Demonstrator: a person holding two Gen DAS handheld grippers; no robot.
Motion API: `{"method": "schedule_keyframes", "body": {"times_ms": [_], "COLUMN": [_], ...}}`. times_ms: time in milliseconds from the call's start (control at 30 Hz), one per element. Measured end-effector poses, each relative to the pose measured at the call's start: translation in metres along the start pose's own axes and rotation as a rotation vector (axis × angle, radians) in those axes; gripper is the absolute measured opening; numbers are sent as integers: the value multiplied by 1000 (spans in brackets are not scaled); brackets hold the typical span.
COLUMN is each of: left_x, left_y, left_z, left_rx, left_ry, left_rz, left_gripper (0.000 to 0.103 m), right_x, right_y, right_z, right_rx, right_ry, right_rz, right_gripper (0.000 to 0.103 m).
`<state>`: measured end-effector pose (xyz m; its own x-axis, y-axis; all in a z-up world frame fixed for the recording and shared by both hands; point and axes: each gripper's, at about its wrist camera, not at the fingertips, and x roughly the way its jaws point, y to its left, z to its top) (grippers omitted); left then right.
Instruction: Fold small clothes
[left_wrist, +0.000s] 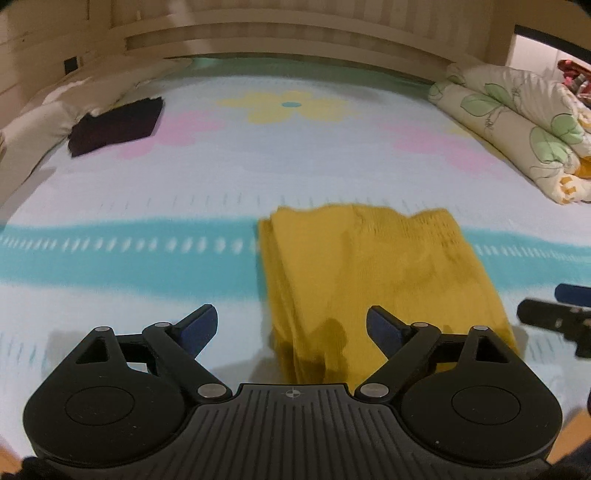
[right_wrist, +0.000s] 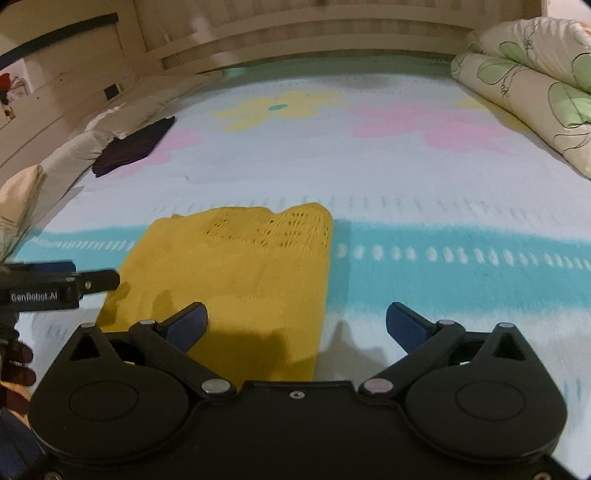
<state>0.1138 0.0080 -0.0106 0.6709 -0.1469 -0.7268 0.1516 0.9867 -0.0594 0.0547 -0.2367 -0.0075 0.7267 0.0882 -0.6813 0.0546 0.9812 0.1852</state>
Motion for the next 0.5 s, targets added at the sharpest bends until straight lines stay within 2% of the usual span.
{"method": "schedule_keyframes", "body": {"times_ms": [233,367,500], "left_x": [-26,-33,-42], "left_y": [-6,-14,-22], "left_z": [-37,-48,-55], "left_rx": [-4,-9,12], "left_ry": [0,10,-18], "left_rz": [-23,-41,-38], "left_gripper": [88,88,87], "right_x": [-33,-43,-55], "right_y": [4,12,20], "right_z": [-29,-41,-51], "right_rx": [40,12,3], "right_ry": [-37,-36,-59], "right_rz": [16,12,23], "right_gripper": [102,102,102]}}
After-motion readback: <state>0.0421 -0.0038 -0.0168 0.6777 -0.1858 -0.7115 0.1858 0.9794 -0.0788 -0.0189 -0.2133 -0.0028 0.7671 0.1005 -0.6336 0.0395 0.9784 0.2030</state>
